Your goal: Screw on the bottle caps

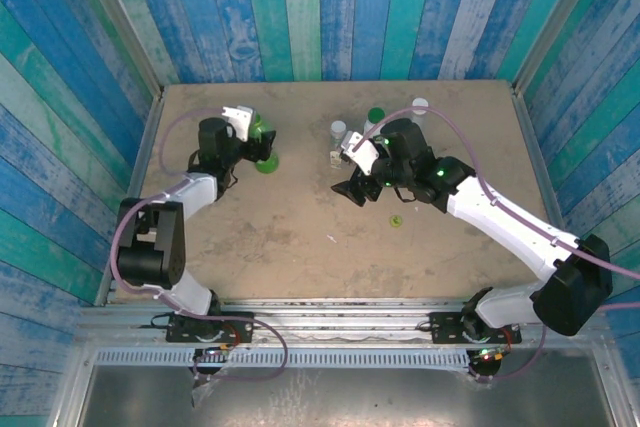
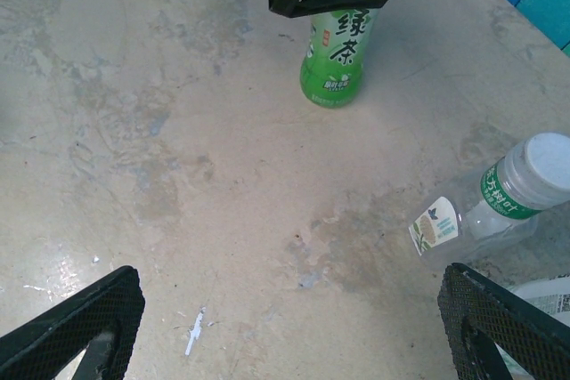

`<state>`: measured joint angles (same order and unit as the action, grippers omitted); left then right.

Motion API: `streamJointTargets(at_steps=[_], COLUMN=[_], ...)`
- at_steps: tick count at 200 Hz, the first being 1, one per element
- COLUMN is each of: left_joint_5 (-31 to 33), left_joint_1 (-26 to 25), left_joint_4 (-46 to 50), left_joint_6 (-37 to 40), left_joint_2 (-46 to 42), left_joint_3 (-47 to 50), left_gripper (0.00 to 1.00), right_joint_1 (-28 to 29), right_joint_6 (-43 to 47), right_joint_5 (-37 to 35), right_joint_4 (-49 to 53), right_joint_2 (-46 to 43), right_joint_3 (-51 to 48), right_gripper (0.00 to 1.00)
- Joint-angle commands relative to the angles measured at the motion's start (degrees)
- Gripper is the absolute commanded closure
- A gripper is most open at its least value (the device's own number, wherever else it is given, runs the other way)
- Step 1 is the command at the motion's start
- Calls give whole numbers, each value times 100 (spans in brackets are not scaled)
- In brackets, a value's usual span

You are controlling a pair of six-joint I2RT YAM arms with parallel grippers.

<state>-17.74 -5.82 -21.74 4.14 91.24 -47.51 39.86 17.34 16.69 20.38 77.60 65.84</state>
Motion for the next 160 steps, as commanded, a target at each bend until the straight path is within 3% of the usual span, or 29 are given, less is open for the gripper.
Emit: streamJointTargets(at_steps=[1,58,95,130,160], left_joint_5=[-331,-460,-775,-788,-974], left_joint_1=[23,23,-52,-659,-1415], left_joint_4=[109,93,51,662,1065], left_joint_6=[155,317,326,925,1165], left_joint_2=[199,100,-253,-762,-984], left_joint_3=[-112,-25,167,237,382], left_gripper=[20,37,37,36,36], right_joint_1=[40,37,40,33,22], right_joint_6=[-54,-105,-201,-323,-600], right_joint_5=[-51,-69,-34,-175,-699], right_joint_4=[-8,19,19,-133,-270], right_joint_2=[-51,-103,-197,-403,-808], right_joint_3=[-22,-124,-194,-434,-769], right_gripper=[12,12,12,12,12])
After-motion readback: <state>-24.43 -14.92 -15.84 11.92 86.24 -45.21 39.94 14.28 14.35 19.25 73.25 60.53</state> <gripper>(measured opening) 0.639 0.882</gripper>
